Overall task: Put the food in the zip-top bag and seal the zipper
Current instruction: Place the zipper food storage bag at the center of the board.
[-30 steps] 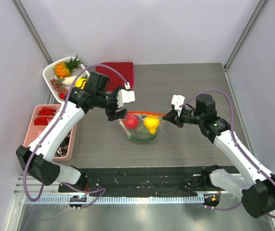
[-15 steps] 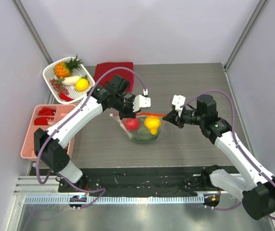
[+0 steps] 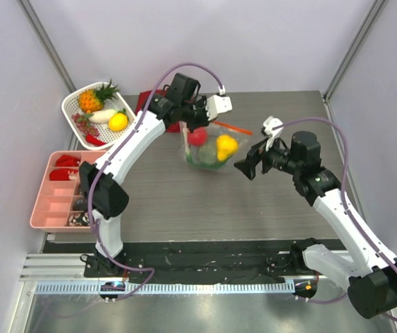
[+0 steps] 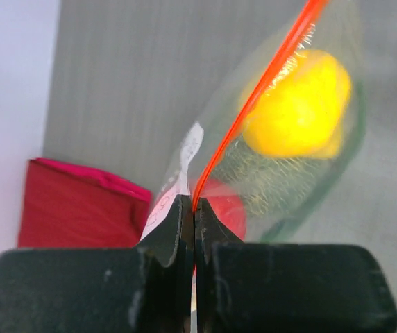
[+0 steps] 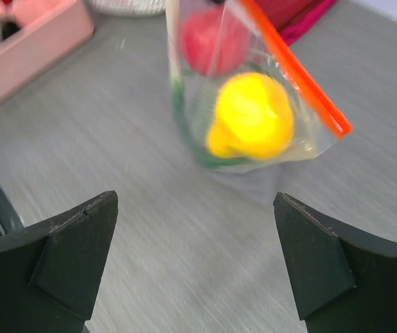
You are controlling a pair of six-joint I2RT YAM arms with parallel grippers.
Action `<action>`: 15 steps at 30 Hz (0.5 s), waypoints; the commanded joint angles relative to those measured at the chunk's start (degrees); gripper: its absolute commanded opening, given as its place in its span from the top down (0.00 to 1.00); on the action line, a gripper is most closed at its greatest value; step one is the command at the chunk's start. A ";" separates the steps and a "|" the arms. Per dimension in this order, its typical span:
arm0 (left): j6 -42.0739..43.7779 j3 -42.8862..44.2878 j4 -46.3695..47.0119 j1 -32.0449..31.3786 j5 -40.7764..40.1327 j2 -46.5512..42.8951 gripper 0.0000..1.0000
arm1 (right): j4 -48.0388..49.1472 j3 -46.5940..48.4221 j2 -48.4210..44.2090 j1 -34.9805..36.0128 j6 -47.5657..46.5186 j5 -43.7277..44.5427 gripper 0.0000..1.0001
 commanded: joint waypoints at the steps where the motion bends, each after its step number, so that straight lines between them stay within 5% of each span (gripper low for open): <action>1: 0.14 5.11 6.44 0.80 -2.63 2.59 1.00 | 5.92 7.16 -1.19 -2.07 11.81 4.57 0.00; 15: -5.03 -30.13 16.29 -9.83 -0.95 -8.13 1.00 | 1.53 4.01 -1.98 -9.10 21.48 5.27 0.00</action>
